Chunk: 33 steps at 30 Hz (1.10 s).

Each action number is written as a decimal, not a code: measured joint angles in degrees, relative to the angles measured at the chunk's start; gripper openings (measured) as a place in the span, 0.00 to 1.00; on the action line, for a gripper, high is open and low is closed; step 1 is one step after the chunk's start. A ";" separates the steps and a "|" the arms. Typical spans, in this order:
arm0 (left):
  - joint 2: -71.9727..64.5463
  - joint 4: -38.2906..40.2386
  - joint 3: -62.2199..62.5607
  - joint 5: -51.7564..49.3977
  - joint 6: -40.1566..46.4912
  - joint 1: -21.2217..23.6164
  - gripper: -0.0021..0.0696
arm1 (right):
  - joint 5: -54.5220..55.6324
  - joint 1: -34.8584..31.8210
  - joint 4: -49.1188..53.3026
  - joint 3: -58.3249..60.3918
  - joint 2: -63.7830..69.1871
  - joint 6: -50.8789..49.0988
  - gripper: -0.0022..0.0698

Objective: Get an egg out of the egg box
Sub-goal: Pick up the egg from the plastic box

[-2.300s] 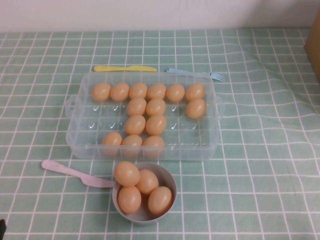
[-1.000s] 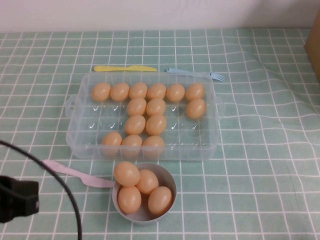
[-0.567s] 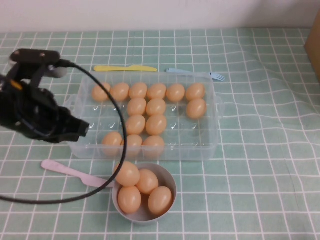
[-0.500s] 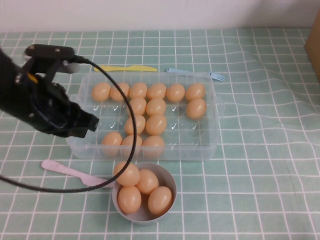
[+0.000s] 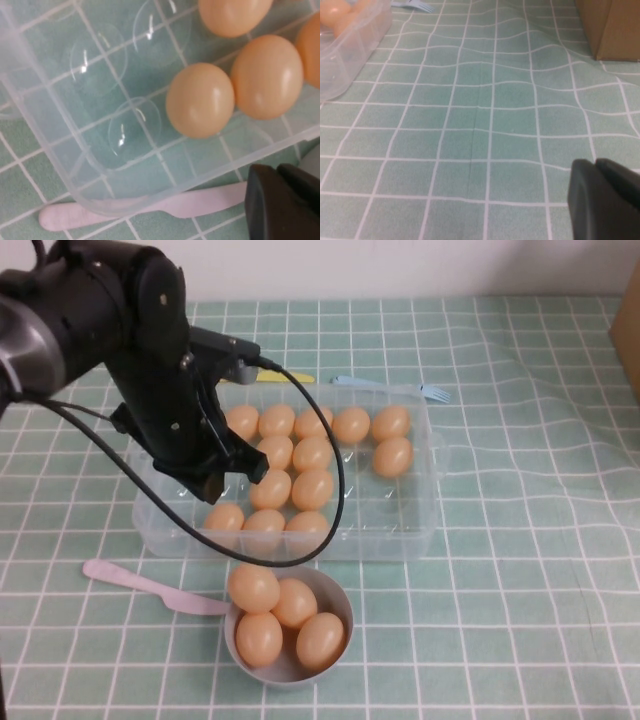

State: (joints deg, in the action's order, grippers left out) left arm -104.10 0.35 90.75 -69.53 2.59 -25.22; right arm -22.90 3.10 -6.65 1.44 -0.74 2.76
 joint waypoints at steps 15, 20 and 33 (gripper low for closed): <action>-3.84 0.12 0.35 4.15 0.03 0.00 0.60 | 0.00 0.00 0.00 0.00 -0.07 0.00 0.01; -5.46 -1.73 0.35 7.31 -1.27 0.00 0.63 | 0.00 0.00 0.00 0.00 -0.07 0.00 0.01; -8.20 -2.01 0.35 7.05 -1.94 0.00 0.63 | 0.00 0.00 0.00 0.00 -0.07 0.00 0.01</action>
State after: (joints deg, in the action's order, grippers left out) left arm -112.31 -1.67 91.10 -62.48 0.65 -25.22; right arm -22.90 3.10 -6.65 1.44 -0.81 2.76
